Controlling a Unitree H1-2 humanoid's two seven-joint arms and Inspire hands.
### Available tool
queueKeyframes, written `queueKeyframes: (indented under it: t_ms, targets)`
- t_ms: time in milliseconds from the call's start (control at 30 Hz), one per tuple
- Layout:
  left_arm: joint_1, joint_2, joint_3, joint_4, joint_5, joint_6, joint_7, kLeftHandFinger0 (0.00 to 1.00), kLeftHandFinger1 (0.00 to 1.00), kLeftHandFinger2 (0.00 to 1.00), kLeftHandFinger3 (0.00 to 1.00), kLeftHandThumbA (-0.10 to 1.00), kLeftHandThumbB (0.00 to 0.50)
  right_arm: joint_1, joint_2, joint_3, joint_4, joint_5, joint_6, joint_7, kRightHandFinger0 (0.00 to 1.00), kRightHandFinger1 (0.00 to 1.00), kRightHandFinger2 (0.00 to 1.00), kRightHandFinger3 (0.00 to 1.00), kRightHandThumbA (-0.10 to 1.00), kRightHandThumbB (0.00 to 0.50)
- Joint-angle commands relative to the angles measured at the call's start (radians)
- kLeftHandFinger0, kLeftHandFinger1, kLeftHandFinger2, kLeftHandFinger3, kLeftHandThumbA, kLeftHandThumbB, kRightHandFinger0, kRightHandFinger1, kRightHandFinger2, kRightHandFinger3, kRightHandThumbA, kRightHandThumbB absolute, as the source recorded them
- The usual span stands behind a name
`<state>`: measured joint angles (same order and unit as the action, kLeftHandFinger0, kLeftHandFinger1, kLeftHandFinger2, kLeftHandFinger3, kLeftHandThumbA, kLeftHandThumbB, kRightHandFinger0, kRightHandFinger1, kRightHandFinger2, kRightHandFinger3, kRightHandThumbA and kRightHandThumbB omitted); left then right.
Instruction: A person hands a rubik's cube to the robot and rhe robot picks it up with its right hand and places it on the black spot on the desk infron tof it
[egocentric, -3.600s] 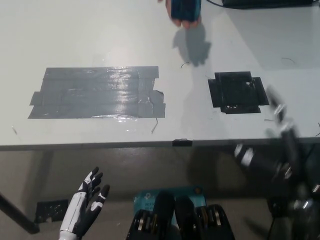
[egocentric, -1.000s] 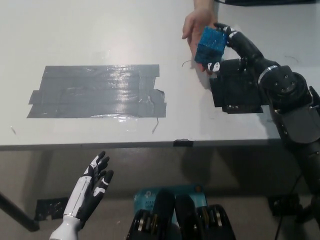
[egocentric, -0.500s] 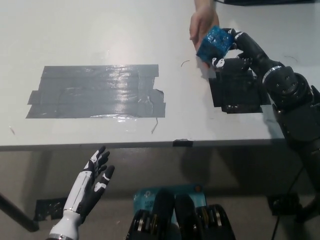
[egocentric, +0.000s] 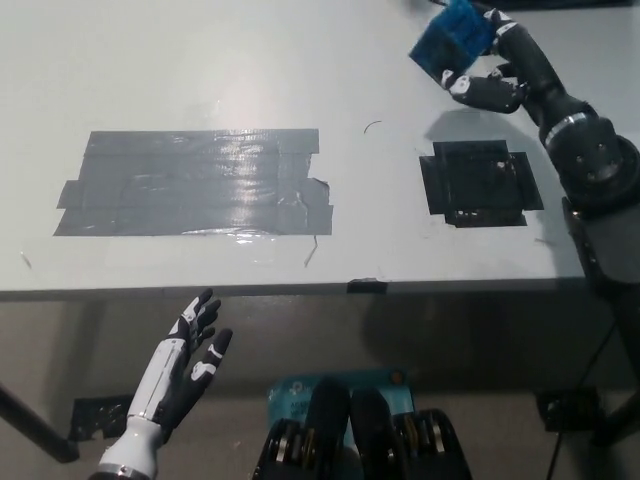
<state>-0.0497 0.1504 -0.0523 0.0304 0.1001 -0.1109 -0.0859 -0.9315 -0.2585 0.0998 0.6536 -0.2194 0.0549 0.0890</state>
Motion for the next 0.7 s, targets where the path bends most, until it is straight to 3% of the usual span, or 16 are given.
queueKeyframes:
  t_ms: [0, 100, 167, 267, 367, 433, 467, 500, 533, 567, 633, 667]
  targets:
    - [-0.010, 0.012, 0.007, -0.016, -0.018, -0.009, -0.011, 1.00, 1.00, 1.00, 1.00, 0.80, 0.123, 0.001, -0.042, -0.008, -0.020, -0.024, -0.068, -0.046, 0.16, 0.58, 0.91, 0.96, -0.10, 0.116]
    - [-0.007, 0.013, 0.008, -0.018, -0.011, -0.007, -0.011, 1.00, 1.00, 1.00, 1.00, 0.80, 0.124, 0.038, -0.043, -0.006, 0.006, -0.018, -0.073, -0.038, 0.16, 0.53, 0.81, 0.90, -0.10, 0.108]
    - [-0.006, 0.011, 0.009, -0.018, -0.010, -0.005, -0.008, 1.00, 1.00, 1.00, 1.00, 0.80, 0.125, 0.063, -0.040, 0.000, 0.025, -0.026, -0.084, -0.049, 0.15, 0.52, 0.80, 0.90, -0.10, 0.106]
    - [-0.007, 0.012, 0.012, -0.011, -0.015, -0.015, -0.009, 1.00, 1.00, 1.00, 1.00, 0.80, 0.118, 0.096, -0.027, 0.011, 0.073, -0.039, -0.122, -0.072, 0.15, 0.52, 0.81, 0.90, -0.10, 0.112]
    - [-0.006, 0.011, 0.012, -0.010, -0.011, -0.015, -0.006, 1.00, 1.00, 1.00, 1.00, 0.80, 0.112, 0.121, -0.013, 0.020, 0.089, -0.045, -0.118, -0.074, 0.16, 0.56, 0.87, 0.92, -0.10, 0.122]
    - [-0.003, 0.008, 0.010, -0.016, -0.005, -0.010, -0.004, 1.00, 1.00, 1.00, 1.00, 0.80, 0.111, 0.137, 0.001, 0.030, 0.110, -0.054, -0.124, -0.088, 0.19, 0.60, 0.90, 0.89, -0.10, 0.155]
    - [-0.002, 0.008, 0.010, -0.015, -0.008, -0.015, -0.004, 1.00, 1.00, 1.00, 1.00, 0.80, 0.105, 0.139, 0.005, 0.035, 0.118, -0.060, -0.120, -0.092, 0.25, 0.64, 0.89, 0.87, -0.06, 0.184]
    - [-0.003, 0.007, 0.011, -0.010, -0.010, -0.020, -0.003, 1.00, 1.00, 1.00, 1.00, 0.80, 0.106, 0.142, 0.007, 0.040, 0.121, -0.055, -0.117, -0.075, 0.52, 0.77, 0.88, 0.88, 0.14, 0.243]
    - [-0.003, 0.007, 0.011, -0.010, -0.010, -0.016, -0.004, 1.00, 1.00, 1.00, 1.00, 0.80, 0.106, 0.143, 0.000, 0.050, 0.121, -0.042, -0.113, -0.023, 0.83, 1.00, 1.00, 1.00, 0.31, 0.297]
    - [-0.003, 0.008, 0.011, -0.008, -0.012, -0.023, -0.006, 1.00, 1.00, 1.00, 1.00, 0.79, 0.098, 0.139, -0.009, 0.064, 0.122, -0.045, -0.097, 0.010, 1.00, 1.00, 1.00, 1.00, 0.44, 0.329]
    - [-0.004, 0.009, 0.011, -0.008, -0.010, -0.020, -0.006, 1.00, 1.00, 1.00, 1.00, 0.79, 0.100, 0.141, -0.013, 0.061, 0.118, -0.019, -0.103, 0.041, 1.00, 1.00, 1.00, 1.00, 0.48, 0.378]
    - [-0.007, 0.009, 0.010, -0.006, -0.009, -0.021, -0.006, 1.00, 1.00, 1.00, 1.00, 0.79, 0.100, 0.140, -0.014, 0.058, 0.117, -0.015, -0.107, 0.039, 1.00, 1.00, 1.00, 1.00, 0.48, 0.379]
